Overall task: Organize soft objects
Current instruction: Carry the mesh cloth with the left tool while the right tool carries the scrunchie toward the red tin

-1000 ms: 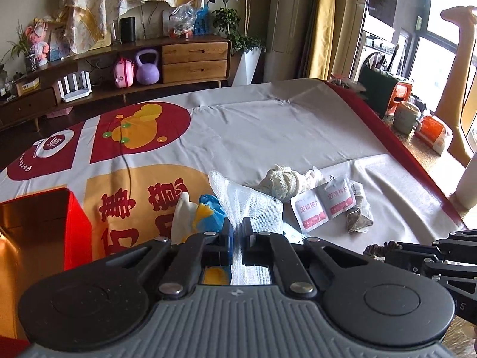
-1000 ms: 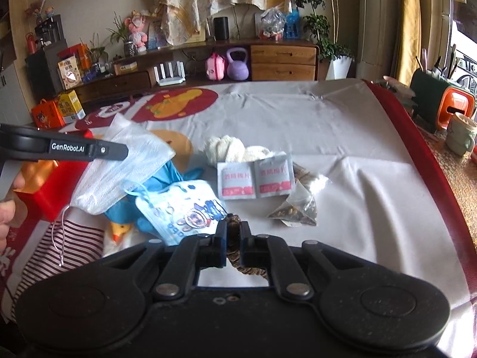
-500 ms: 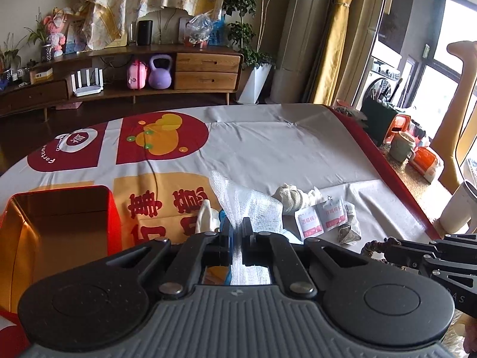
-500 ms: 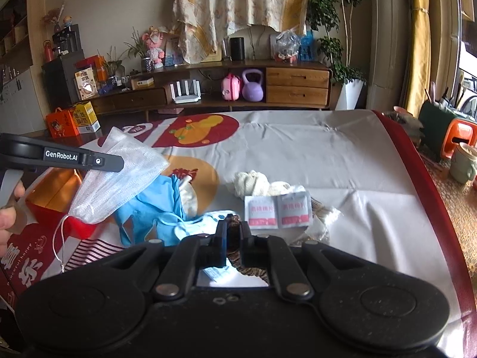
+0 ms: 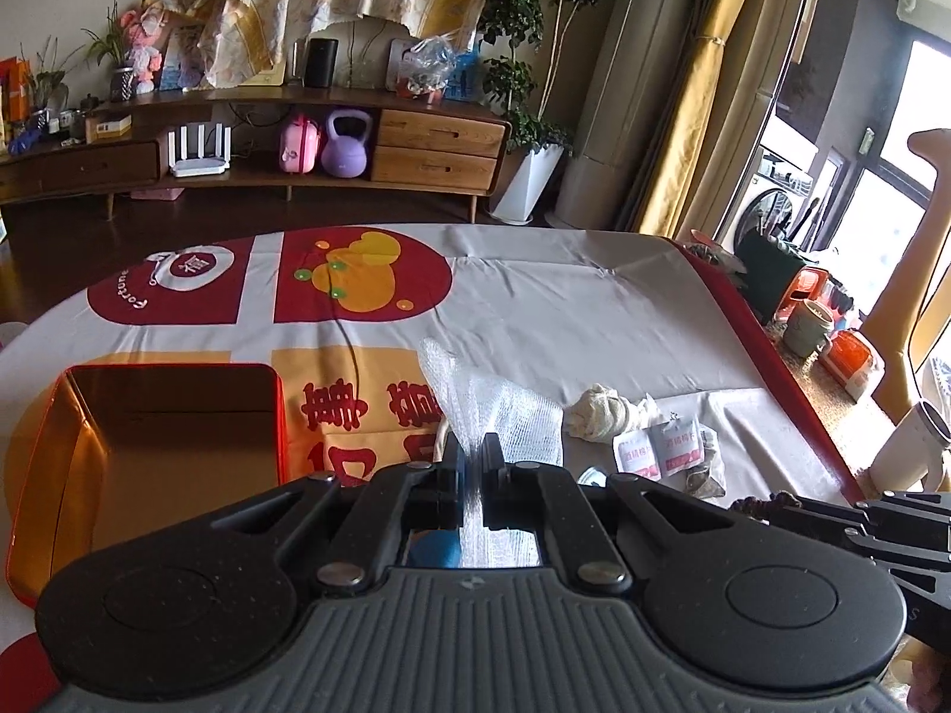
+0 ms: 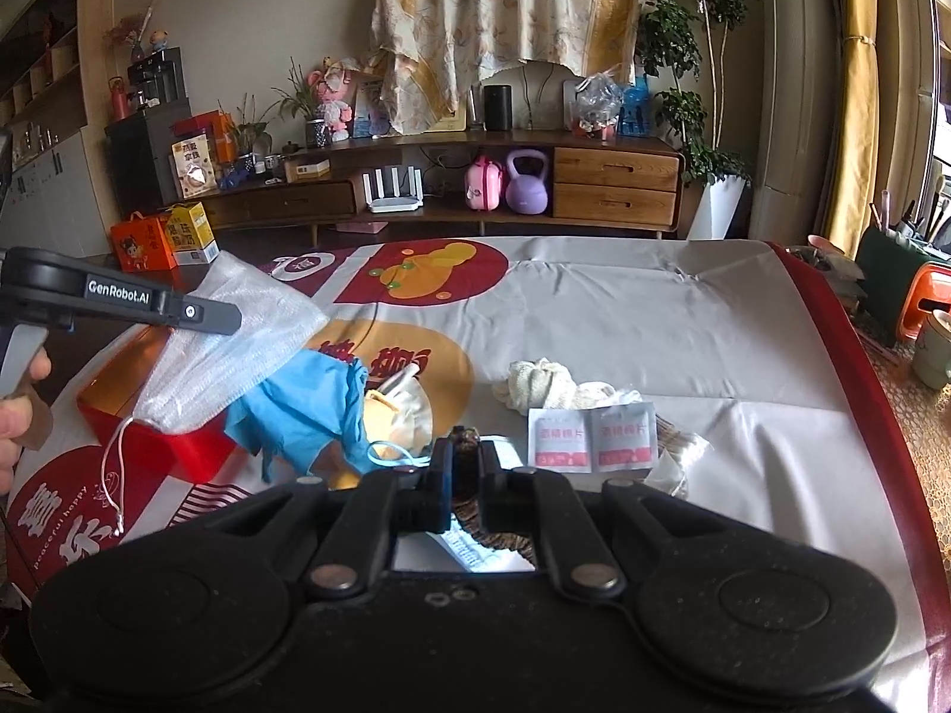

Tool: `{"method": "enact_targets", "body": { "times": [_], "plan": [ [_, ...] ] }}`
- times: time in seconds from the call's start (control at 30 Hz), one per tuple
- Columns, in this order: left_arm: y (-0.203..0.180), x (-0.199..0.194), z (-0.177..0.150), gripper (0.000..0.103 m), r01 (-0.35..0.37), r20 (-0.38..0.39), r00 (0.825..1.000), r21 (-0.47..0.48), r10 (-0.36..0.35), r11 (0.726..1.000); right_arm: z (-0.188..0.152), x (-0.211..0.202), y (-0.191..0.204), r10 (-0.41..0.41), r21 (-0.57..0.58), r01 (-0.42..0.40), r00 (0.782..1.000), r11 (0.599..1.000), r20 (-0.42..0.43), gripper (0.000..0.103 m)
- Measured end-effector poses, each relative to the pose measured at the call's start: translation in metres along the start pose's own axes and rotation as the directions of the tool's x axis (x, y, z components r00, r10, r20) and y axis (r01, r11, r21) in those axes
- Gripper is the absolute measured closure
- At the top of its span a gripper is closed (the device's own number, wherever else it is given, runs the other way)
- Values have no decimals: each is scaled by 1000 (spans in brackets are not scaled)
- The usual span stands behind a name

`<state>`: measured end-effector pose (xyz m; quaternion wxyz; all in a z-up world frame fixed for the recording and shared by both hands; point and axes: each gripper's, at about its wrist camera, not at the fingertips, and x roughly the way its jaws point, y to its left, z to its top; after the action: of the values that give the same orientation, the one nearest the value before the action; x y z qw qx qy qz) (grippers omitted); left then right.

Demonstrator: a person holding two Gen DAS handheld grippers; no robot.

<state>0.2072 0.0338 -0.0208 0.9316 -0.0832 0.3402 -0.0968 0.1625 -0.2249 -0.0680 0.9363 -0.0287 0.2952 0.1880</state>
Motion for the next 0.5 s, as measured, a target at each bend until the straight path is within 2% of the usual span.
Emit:
{"method": "enact_targets", "body": {
  "times": [0.27,0.37,0.5],
  "plan": [
    [1,5,-26,98,-13,-51,999,64,17,998,-4,4,4,17,2,-17,1000,1000,-14,96],
    [7,1,-32,98,-53,-50,997,79,57,995,-6,4,5,21,3,-21,1000,1000,-16,96],
    [17,-14,-31,98,-68,-15,997,64,69,996,-9,4,5,28,9,-28,999,1000,-19,96]
  ]
}}
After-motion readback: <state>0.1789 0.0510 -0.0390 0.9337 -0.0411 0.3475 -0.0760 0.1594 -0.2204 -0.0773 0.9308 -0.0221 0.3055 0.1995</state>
